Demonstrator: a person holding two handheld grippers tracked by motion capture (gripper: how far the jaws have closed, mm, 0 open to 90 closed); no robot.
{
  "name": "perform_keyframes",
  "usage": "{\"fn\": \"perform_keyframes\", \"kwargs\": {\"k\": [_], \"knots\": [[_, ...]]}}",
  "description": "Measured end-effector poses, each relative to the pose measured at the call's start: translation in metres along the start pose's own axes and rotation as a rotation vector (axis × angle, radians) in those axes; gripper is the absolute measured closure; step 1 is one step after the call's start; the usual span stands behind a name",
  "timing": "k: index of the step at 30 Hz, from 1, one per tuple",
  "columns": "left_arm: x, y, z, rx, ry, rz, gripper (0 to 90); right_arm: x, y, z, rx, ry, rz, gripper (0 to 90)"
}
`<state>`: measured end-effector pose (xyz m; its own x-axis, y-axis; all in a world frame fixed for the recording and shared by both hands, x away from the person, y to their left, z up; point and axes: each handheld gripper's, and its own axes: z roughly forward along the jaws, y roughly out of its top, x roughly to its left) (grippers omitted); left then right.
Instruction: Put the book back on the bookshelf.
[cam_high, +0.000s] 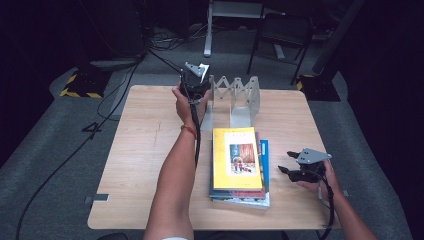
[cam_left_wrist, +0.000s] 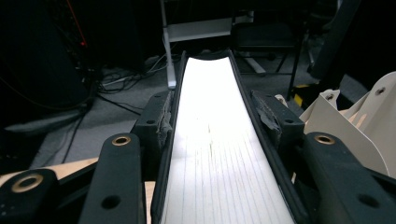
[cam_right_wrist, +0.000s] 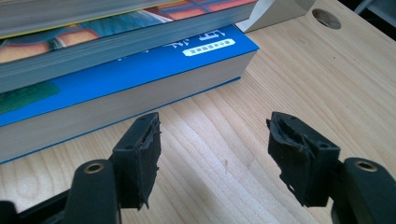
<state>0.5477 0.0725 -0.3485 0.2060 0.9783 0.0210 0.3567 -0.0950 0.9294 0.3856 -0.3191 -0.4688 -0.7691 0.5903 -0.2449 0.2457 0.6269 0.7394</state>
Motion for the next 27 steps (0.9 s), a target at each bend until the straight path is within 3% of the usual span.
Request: {"fn": "perform_keyframes", "kwargs": {"k": [11,16,22,27], "knots": [[0.003,-0.008,-0.004,0.009,-0.017,0.017,49.1,0.003,0.001,0.001,0.012,0.002,-0.008,35.1],[0.003,-0.013,-0.006,0.006,-0.022,0.006,46.8,0.002,0.001,0.001,0.013,0.004,-0.007,35.0],[0.004,-0.017,-0.014,0.014,-0.022,0.042,41.9,0.002,0.001,0.001,0.014,0.006,-0.013,35.0],[0.008,-0.023,-0.026,0.034,-0.057,0.068,38.4,0.002,0.001,0.001,0.015,0.003,-0.012,35.0]]}}
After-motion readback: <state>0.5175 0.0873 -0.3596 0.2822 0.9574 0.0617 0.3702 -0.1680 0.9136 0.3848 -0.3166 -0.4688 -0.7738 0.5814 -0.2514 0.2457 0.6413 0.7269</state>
